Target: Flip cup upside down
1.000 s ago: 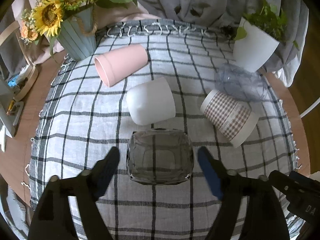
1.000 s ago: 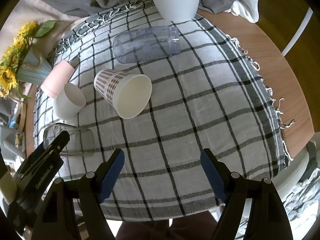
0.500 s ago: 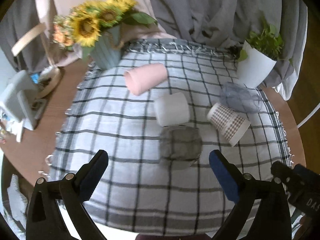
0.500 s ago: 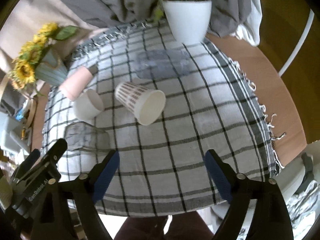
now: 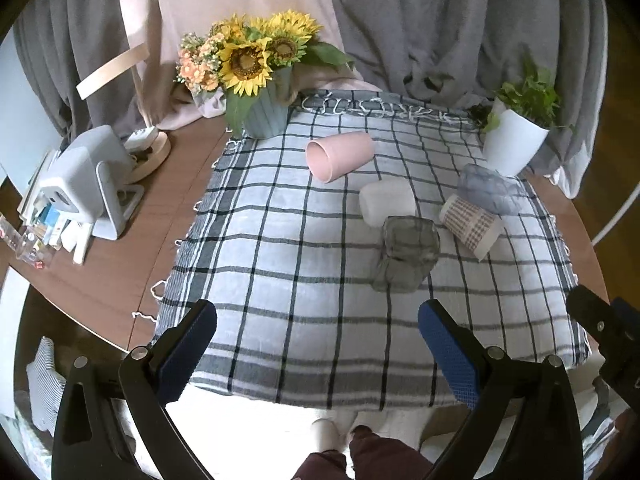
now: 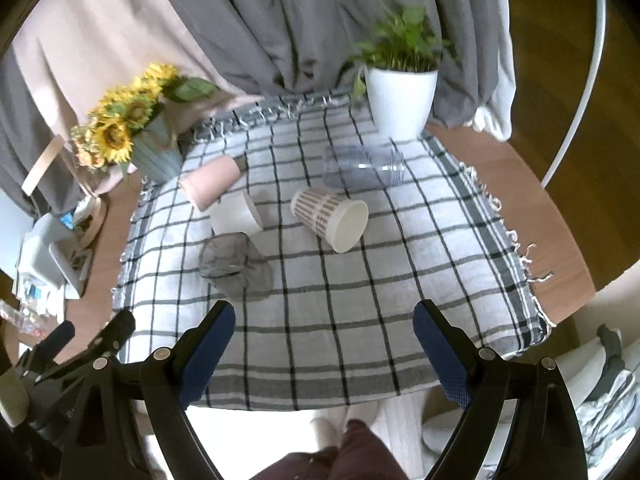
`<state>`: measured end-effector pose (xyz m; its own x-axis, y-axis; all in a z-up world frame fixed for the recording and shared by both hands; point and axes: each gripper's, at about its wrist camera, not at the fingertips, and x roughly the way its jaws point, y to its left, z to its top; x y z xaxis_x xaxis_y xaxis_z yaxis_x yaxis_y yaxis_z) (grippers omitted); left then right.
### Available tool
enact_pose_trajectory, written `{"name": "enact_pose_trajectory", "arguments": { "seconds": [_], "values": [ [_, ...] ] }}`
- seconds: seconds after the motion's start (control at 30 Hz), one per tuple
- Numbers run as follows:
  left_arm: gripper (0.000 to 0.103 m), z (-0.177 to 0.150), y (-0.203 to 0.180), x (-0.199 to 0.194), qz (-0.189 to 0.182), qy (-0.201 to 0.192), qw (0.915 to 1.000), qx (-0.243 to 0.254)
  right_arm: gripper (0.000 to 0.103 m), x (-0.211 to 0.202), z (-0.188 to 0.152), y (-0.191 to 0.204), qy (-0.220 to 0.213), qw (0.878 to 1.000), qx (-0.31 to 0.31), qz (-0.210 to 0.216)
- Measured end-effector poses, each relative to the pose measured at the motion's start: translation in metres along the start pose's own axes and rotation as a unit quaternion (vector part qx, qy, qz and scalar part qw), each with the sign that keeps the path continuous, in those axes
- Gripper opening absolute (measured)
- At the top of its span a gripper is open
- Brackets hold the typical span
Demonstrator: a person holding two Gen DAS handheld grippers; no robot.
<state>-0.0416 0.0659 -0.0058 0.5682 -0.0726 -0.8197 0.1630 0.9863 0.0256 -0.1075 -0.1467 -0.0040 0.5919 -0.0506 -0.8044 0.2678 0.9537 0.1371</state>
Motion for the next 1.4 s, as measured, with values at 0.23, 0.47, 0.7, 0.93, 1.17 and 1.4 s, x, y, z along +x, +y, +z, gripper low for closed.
{"name": "enact_pose_trajectory", "arguments": {
  "seconds": [0.23, 0.47, 0.7, 0.93, 1.17, 1.4],
  "values": [
    [0.103, -0.01, 0.005, -0.021, -0.012, -0.015, 0.9997, 0.015, 0.092, -0.031, -0.015, 0.015, -0.04, 0.999, -0.012, -0.021],
    [0.103, -0.016, 0.008, -0.036, -0.01, -0.032, 0.999, 0.029, 0.097, -0.054, -0.027, 0.022, -0.07, 0.997, -0.012, -0.031],
    [0.103, -0.012, 0.013, -0.041, -0.012, -0.046, 0.9987, 0.021, 0.098, -0.059, -0.031, 0.019, -0.071, 0.997, 0.002, -0.024],
    [0.103, -0.011, 0.011, -0.038, -0.016, -0.044, 0.9987, 0.021, 0.098, -0.059, -0.03, 0.022, -0.073, 0.997, -0.004, -0.025],
    [0.103, -0.009, 0.009, -0.037, -0.019, -0.044, 0.9986, 0.023, 0.098, -0.058, -0.029, 0.021, -0.072, 0.997, -0.006, -0.024],
    [0.103, -0.008, 0.009, -0.036, -0.019, -0.044, 0.9986, 0.022, 0.098, -0.057, -0.029, 0.022, -0.071, 0.997, -0.005, -0.025]
  ]
}}
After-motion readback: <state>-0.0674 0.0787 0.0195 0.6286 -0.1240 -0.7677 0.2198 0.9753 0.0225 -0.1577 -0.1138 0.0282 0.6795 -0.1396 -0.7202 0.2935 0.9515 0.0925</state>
